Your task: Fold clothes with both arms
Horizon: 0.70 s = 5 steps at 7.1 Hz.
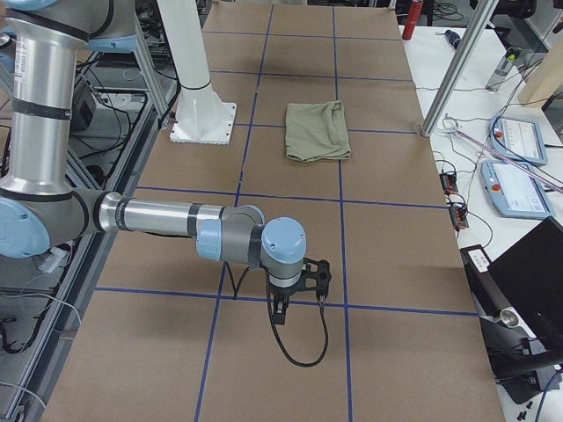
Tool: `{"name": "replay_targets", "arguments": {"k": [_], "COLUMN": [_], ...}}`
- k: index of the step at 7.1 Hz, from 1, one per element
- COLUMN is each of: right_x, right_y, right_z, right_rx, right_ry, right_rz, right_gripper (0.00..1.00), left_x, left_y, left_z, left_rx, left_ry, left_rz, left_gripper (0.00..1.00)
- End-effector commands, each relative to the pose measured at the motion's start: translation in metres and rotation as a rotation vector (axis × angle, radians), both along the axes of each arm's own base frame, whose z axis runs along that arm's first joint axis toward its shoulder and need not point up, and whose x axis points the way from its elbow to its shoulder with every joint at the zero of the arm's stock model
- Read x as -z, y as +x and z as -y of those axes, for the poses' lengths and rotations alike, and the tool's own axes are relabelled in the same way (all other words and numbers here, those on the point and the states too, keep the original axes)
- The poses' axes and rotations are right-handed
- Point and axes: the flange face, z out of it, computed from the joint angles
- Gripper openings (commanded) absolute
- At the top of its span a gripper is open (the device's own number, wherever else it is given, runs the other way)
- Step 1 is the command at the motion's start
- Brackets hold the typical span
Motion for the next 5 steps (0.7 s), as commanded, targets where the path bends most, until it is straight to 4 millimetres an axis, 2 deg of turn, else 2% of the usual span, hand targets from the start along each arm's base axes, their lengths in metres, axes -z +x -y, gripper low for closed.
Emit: {"name": "replay_targets", "arguments": {"k": [1, 2, 5], "right_x": [0.0165, 0.0223, 0.0233], "right_y": [0.0001, 0.0008, 0.0007], "right_z": [0.0029, 0.0042, 0.0043], "right_rx": [0.0, -0.003, -0.002], "right_ry": [0.034, 0.045, 0.047], "right_rz": [0.0, 0.0, 0.001], "right_gripper": [1.0, 1.0, 1.0], "left_x": [0.0003, 0.0012, 0.0012], "left_y": [0.0007, 0.0, 0.0008], "left_z": [0.0006, 0.0013, 0.0014], "left_rx": [-0.002, 0.0, 0.0], "left_ry": [-0.001, 0.002, 0.001], "left_rz": [0.0, 0.0, 0.0], "left_gripper": [1.0, 1.0, 1.0]}}
